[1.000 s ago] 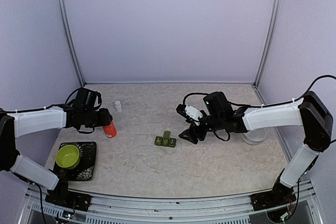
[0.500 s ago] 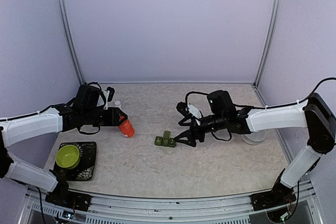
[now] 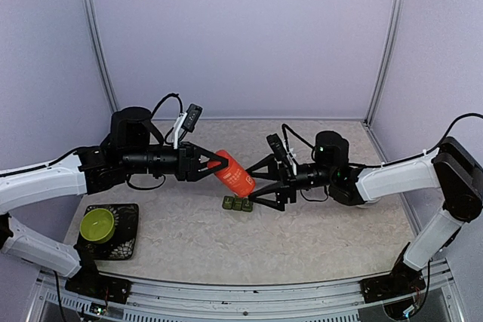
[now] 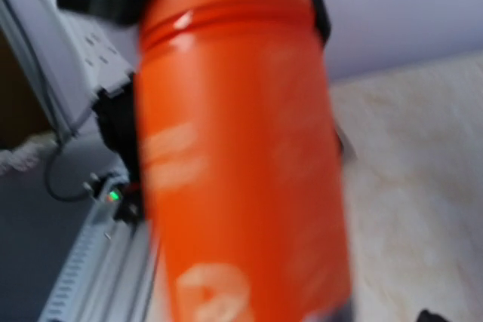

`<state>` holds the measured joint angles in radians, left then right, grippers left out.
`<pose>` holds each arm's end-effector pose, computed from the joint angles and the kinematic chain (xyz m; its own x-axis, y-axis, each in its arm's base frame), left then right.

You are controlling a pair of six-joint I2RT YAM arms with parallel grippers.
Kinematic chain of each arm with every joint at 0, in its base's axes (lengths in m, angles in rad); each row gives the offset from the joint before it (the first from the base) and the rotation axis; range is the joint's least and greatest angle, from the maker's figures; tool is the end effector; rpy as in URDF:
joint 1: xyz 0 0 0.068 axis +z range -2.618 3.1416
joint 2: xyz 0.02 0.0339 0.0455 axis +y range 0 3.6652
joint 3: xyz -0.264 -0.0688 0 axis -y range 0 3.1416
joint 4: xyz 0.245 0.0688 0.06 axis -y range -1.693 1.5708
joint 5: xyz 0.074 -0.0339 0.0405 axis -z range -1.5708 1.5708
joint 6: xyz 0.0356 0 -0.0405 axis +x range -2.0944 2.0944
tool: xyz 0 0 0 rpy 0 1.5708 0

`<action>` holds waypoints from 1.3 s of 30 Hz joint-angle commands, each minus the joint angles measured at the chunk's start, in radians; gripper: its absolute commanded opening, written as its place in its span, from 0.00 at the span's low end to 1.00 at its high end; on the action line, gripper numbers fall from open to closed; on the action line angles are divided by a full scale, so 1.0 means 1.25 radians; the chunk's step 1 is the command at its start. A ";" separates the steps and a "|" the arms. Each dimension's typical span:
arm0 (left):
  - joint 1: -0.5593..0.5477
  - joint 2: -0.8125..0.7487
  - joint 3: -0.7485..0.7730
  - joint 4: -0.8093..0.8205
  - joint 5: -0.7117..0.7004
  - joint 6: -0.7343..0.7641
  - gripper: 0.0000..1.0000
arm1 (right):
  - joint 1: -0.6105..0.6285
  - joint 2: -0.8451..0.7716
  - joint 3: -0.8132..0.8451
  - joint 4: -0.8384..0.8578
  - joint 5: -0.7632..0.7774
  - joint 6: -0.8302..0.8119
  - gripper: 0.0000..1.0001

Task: Sort the pills into containers
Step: Pass from the left arm to the right

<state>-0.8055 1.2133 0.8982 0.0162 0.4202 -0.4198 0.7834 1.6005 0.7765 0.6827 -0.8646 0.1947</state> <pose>0.1841 -0.2127 0.3106 -0.5647 0.0507 -0.8237 0.7647 0.4074 -0.4992 0.2178 0.2552 0.2247 -0.2898 -0.1114 -0.9506 -0.9536 -0.0512 0.2967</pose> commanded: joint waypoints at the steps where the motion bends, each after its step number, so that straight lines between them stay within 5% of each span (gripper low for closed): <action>1: -0.040 0.021 0.041 0.103 0.071 -0.020 0.12 | 0.004 0.007 -0.002 0.149 -0.072 0.081 1.00; 16: -0.132 0.069 0.090 0.135 0.040 0.037 0.12 | 0.006 0.070 0.000 0.420 -0.214 0.338 0.87; 23: -0.158 0.040 0.065 0.159 -0.051 0.076 0.09 | 0.011 0.069 -0.019 0.457 -0.192 0.364 0.85; 39: -0.162 0.038 0.034 0.206 -0.062 0.064 0.10 | 0.015 0.135 -0.017 0.682 -0.181 0.550 0.73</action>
<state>-1.0012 1.2652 0.9428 0.2283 0.3424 -0.3515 0.7921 1.7588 0.7559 1.4284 -1.0985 0.8215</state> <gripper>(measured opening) 0.518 0.731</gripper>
